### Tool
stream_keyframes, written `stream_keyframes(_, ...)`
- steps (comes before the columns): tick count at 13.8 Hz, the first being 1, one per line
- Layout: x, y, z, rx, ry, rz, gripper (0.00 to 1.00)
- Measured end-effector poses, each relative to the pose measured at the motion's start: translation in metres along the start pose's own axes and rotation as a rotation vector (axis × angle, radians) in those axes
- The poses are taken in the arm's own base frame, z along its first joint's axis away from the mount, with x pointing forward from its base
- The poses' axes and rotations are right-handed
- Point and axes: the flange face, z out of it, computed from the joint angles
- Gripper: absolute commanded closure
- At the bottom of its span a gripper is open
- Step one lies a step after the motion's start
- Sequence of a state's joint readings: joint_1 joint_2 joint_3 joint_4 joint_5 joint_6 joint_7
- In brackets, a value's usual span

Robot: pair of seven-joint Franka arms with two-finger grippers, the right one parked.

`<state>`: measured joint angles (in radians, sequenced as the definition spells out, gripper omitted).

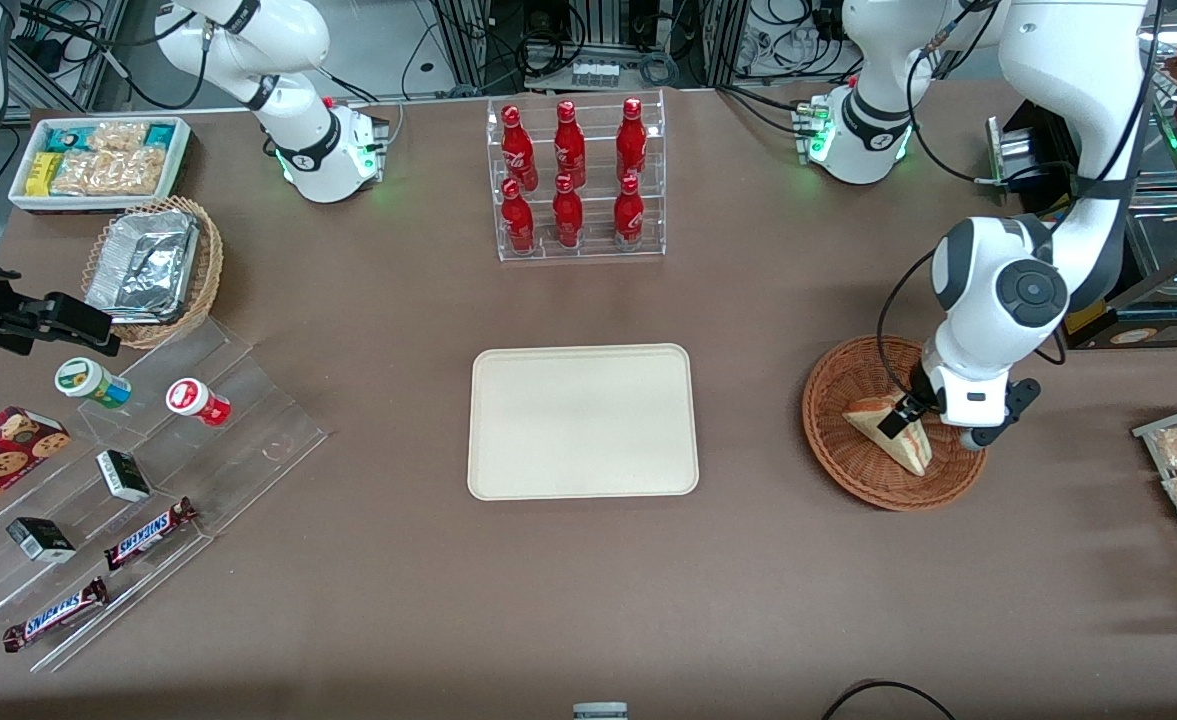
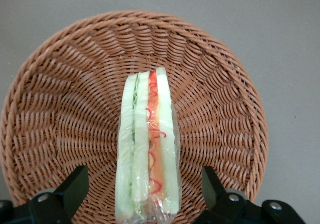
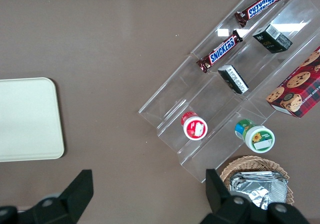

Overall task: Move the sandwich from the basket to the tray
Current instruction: 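Lower the left gripper and close it on the sandwich, then lift the sandwich and carry it over the cream tray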

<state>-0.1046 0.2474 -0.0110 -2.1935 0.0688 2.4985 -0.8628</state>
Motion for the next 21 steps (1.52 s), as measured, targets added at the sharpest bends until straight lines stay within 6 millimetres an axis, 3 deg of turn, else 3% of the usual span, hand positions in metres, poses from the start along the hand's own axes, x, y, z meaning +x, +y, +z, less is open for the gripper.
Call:
stream_keyframes(5, -0.003, 0.001, 0.019, 0.01, -0.012, 0.003, 0.02)
stream_keyframes(6, -0.004, 0.001, 0.023, 0.011, -0.014, 0.004, 0.14)
stream_keyframes(9, -0.007, 0.003, 0.031, 0.015, -0.019, -0.039, 0.92)
stream_keyframes(10, -0.007, 0.003, 0.032, 0.015, -0.019, -0.064, 1.0)
stream_keyframes(14, -0.004, 0.005, 0.029, 0.008, -0.012, -0.094, 1.0)
stream_keyframes(17, 0.002, 0.013, 0.01, -0.006, 0.001, -0.093, 1.0)
stream_keyframes(19, 0.001, 0.026, -0.022, 0.021, -0.019, -0.075, 1.0)
stream_keyframes(21, -0.009, 0.05, -0.068, 0.052, -0.046, -0.037, 1.0)
